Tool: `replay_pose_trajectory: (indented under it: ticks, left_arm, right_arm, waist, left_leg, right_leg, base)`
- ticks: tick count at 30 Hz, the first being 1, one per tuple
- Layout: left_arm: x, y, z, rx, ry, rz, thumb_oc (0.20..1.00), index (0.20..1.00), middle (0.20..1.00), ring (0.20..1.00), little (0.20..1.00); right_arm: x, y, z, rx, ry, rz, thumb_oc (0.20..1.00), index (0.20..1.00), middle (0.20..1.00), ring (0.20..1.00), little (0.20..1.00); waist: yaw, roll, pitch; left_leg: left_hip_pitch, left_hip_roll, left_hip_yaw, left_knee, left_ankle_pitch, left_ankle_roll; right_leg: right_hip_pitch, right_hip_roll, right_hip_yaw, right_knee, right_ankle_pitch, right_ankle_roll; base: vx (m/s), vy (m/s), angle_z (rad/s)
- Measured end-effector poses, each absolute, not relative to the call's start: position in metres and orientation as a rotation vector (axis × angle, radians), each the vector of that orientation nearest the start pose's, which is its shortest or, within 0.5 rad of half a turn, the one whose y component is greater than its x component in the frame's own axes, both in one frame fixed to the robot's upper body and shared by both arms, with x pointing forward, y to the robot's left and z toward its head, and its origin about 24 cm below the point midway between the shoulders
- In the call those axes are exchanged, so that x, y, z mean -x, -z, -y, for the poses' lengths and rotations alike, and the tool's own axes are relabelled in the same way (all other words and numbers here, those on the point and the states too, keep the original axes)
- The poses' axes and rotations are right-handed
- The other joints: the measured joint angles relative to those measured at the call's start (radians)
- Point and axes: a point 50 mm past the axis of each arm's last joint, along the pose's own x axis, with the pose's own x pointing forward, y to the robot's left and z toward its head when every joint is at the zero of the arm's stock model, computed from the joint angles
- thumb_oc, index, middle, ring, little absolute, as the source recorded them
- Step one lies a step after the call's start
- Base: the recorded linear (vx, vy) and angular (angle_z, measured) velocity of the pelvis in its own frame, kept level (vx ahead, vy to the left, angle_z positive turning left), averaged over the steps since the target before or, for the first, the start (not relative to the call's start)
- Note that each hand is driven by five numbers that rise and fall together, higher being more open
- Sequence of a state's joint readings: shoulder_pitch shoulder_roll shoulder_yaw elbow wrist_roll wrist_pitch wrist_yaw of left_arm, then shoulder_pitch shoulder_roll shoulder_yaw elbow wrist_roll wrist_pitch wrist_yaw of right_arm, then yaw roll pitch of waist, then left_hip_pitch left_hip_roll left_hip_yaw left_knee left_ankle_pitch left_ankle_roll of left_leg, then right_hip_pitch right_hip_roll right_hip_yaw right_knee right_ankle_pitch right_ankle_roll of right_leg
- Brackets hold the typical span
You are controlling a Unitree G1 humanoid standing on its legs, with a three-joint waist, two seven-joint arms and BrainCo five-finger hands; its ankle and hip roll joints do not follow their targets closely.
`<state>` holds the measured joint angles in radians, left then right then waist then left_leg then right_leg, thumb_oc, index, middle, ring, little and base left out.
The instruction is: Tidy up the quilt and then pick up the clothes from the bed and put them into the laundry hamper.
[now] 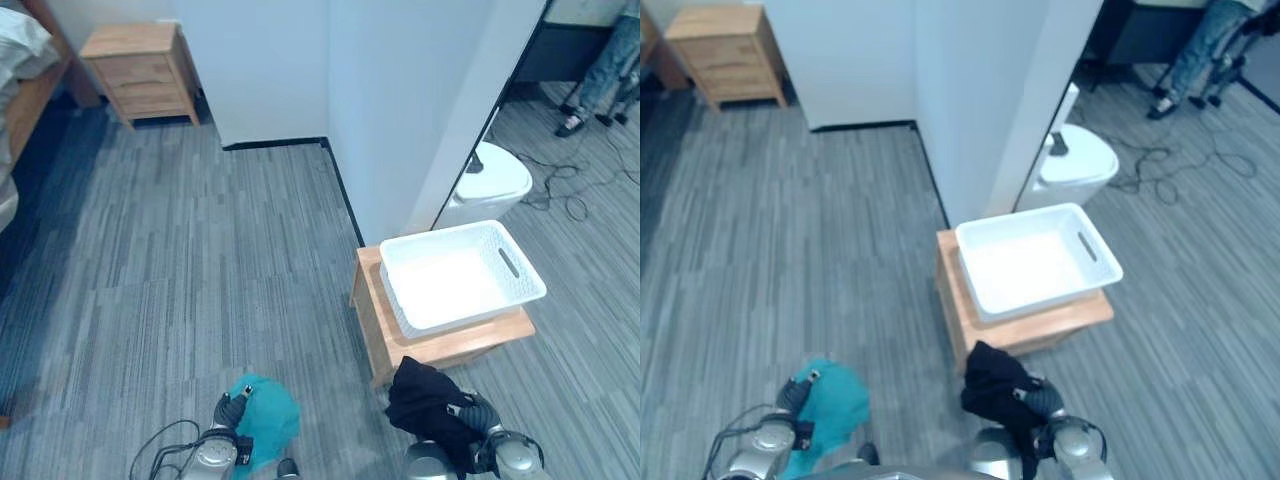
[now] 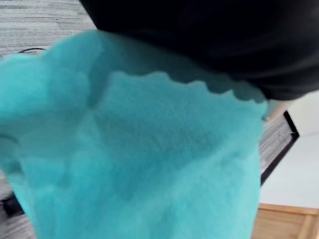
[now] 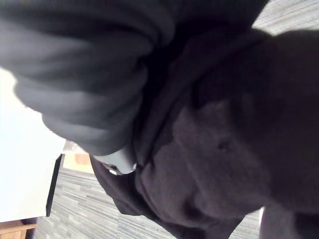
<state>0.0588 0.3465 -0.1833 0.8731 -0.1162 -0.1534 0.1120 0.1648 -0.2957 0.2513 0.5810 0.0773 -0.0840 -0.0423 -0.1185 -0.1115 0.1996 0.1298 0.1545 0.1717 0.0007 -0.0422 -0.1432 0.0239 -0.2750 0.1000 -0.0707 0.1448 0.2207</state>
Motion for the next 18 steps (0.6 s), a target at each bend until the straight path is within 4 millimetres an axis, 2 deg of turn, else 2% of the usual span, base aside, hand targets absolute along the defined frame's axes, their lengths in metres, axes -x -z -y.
replay_pose_trajectory:
  ticks: [1,2,3,4,5,6,7,8,9,10,12,13,15,16,17,18]
  left_arm:
    - [-0.146,0.118,-0.251,-0.335,-0.13,-0.786,0.2,0.2,0.2,0.2,0.2]
    - [-0.148,0.119,-0.242,-0.321,-0.104,-0.778,0.2,0.2,0.2,0.2,0.2]
    - [-0.152,0.12,-0.234,-0.299,-0.094,-0.765,0.2,0.2,0.2,0.2,0.2]
    - [-0.164,0.115,-0.22,-0.272,-0.066,-0.716,0.2,0.2,0.2,0.2,0.2]
    - [-0.169,0.111,-0.212,-0.263,-0.043,-0.681,0.2,0.2,0.2,0.2,0.2]
    - [-0.173,0.107,-0.206,-0.262,-0.016,-0.65,0.2,0.2,0.2,0.2,0.2]
    - [-0.176,0.105,-0.204,-0.26,-0.004,-0.627,0.2,0.2,0.2,0.2,0.2]
    - [-0.179,0.103,-0.202,-0.258,0.0,-0.618,0.2,0.2,0.2,0.2,0.2]
    - [-0.182,0.101,-0.2,-0.255,0.009,-0.602,0.2,0.2,0.2,0.2,0.2]
    - [-0.186,0.098,-0.2,-0.257,0.009,-0.59,0.2,0.2,0.2,0.2,0.2]
    - [-0.196,0.093,-0.202,-0.273,0.016,-0.563,0.2,0.2,0.2,0.2,0.2]
    - [-0.193,0.093,-0.208,-0.292,0.019,-0.573,0.2,0.2,0.2,0.2,0.2]
    - [-0.183,0.098,-0.219,-0.322,0.028,-0.625,0.2,0.2,0.2,0.2,0.2]
    - [-0.183,0.099,-0.22,-0.332,0.037,-0.639,0.2,0.2,0.2,0.2,0.2]
    - [-0.182,0.1,-0.222,-0.344,0.044,-0.648,0.2,0.2,0.2,0.2,0.2]
    - [-0.181,0.101,-0.223,-0.347,0.046,-0.655,0.2,0.2,0.2,0.2,0.2]
  right_arm:
    - [-0.155,0.104,0.199,0.273,-0.092,-0.679,0.2,0.2,0.2,0.2,0.2]
    - [-0.172,0.093,0.203,0.295,-0.088,-0.62,0.2,0.2,0.2,0.2,0.2]
    - [-0.177,0.089,0.209,0.317,-0.084,-0.602,0.2,0.2,0.2,0.2,0.2]
    - [-0.18,0.083,0.223,0.358,-0.063,-0.591,0.2,0.2,0.2,0.2,0.2]
    - [-0.181,0.079,0.229,0.378,-0.054,-0.58,0.2,0.2,0.2,0.2,0.2]
    - [-0.184,0.075,0.235,0.402,-0.044,-0.566,0.2,0.2,0.2,0.2,0.2]
    - [-0.192,0.066,0.247,0.436,-0.013,-0.537,0.2,0.2,0.2,0.2,0.2]
    - [-0.198,0.06,0.251,0.464,-0.014,-0.518,0.2,0.2,0.2,0.2,0.2]
    - [-0.207,0.048,0.256,0.478,0.008,-0.465,0.2,0.2,0.2,0.2,0.2]
    - [-0.207,0.045,0.261,0.475,0.033,-0.451,0.2,0.2,0.2,0.2,0.2]
    - [-0.196,0.049,0.266,0.464,0.062,-0.476,0.2,0.2,0.2,0.2,0.2]
    - [-0.191,0.053,0.261,0.444,0.062,-0.486,0.2,0.2,0.2,0.2,0.2]
    - [-0.186,0.058,0.252,0.408,0.056,-0.496,0.2,0.2,0.2,0.2,0.2]
    - [-0.184,0.059,0.252,0.408,0.054,-0.502,0.2,0.2,0.2,0.2,0.2]
    - [-0.185,0.059,0.251,0.409,0.05,-0.5,0.2,0.2,0.2,0.2,0.2]
    - [-0.185,0.059,0.251,0.412,0.05,-0.499,0.2,0.2,0.2,0.2,0.2]
  waist:
    - [0.007,0.017,-0.006]
    - [-0.004,0.087,0.016]
    - [-0.016,0.106,0.021]
    - [-0.03,0.108,0.027]
    - [-0.038,0.099,0.032]
    - [-0.04,0.099,0.033]
    - [-0.043,0.097,0.032]
    - [-0.031,0.085,0.036]
    - [-0.023,0.06,0.041]
    - [-0.035,0.052,0.042]
    - [-0.063,0.033,0.043]
    - [-0.063,-0.004,0.039]
    - [-0.076,-0.057,0.035]
    - [-0.087,-0.069,0.043]
    - [-0.089,-0.059,0.057]
    - [-0.097,-0.064,0.055]
  left_leg:
    - [-0.003,0.038,0.007,-0.007,0.003,-0.017]
    - [-0.009,0.113,0.007,-0.021,0.05,-0.024]
    - [-0.027,0.137,0.011,-0.018,0.091,-0.023]
    - [-0.048,0.14,0.04,-0.017,0.165,0.003]
    - [-0.053,0.146,0.077,-0.027,0.187,-0.001]
    - [-0.043,0.133,0.095,-0.059,0.188,-0.005]
    - [-0.025,0.096,0.092,-0.059,0.173,-0.01]
    - [-0.043,0.027,0.007,0.022,0.085,-0.039]
    - [-0.08,-0.099,-0.071,0.13,-0.024,0.029]
    - [-0.095,-0.12,-0.043,0.144,-0.035,0.058]
    - [-0.11,-0.093,0.012,0.153,-0.053,0.072]
    - [-0.094,-0.101,0.045,0.095,-0.058,0.089]
    - [-0.075,-0.106,0.04,0.045,-0.029,0.107]
    - [-0.074,-0.107,0.034,0.044,-0.026,0.111]
    - [-0.074,-0.097,0.035,0.04,-0.019,0.111]
    - [-0.069,-0.095,0.034,0.027,-0.011,0.112]
  right_leg:
    - [-0.004,0.033,0.001,-0.014,-0.024,-0.006]
    - [-0.008,0.12,-0.017,-0.013,-0.02,-0.037]
    - [-0.007,0.142,-0.035,-0.014,-0.02,-0.056]
    - [-0.006,0.155,-0.062,-0.019,-0.032,-0.085]
    - [-0.005,0.145,-0.075,-0.019,-0.034,-0.097]
    - [-0.004,0.146,-0.077,-0.014,-0.028,-0.1]
    - [-0.004,0.168,-0.084,-0.014,-0.029,-0.125]
    - [-0.013,0.153,-0.037,-0.014,-0.024,-0.134]
    - [-0.027,0.124,-0.007,-0.014,-0.013,-0.136]
    - [-0.026,0.135,-0.022,-0.013,-0.011,-0.133]
    - [-0.023,0.14,-0.054,-0.014,-0.007,-0.133]
    - [-0.029,0.15,-0.059,-0.013,-0.011,-0.127]
    - [-0.034,0.146,-0.039,-0.01,0.003,-0.123]
    - [-0.045,0.145,-0.046,0.018,0.025,-0.103]
    - [-0.066,0.154,-0.048,0.06,0.03,-0.096]
    - [-0.074,0.156,-0.046,0.079,0.038,-0.083]
  base:
    - [-0.06,-0.23,-0.28]
    - [-0.11,-0.342,0.02]
    - [-0.12,-0.3,0.42]
    - [-0.09,-0.212,0.55]
    - [-0.11,-0.315,0.45]
    - [-0.14,-0.417,0.12]
    - [-0.14,-0.417,-0.32]
    - [-0.2,-0.296,-0.68]
    - [-0.13,-0.09,-0.46]
    - [-0.13,-0.089,-0.01]
    - [-0.01,0.012,0.44]
    - [-0.04,0.009,0.12]
    - [-0.13,0.005,-0.05]
    - [-0.12,-0.018,0.11]
    - [-0.02,-0.022,0.16]
    - [-0.02,-0.083,0.03]
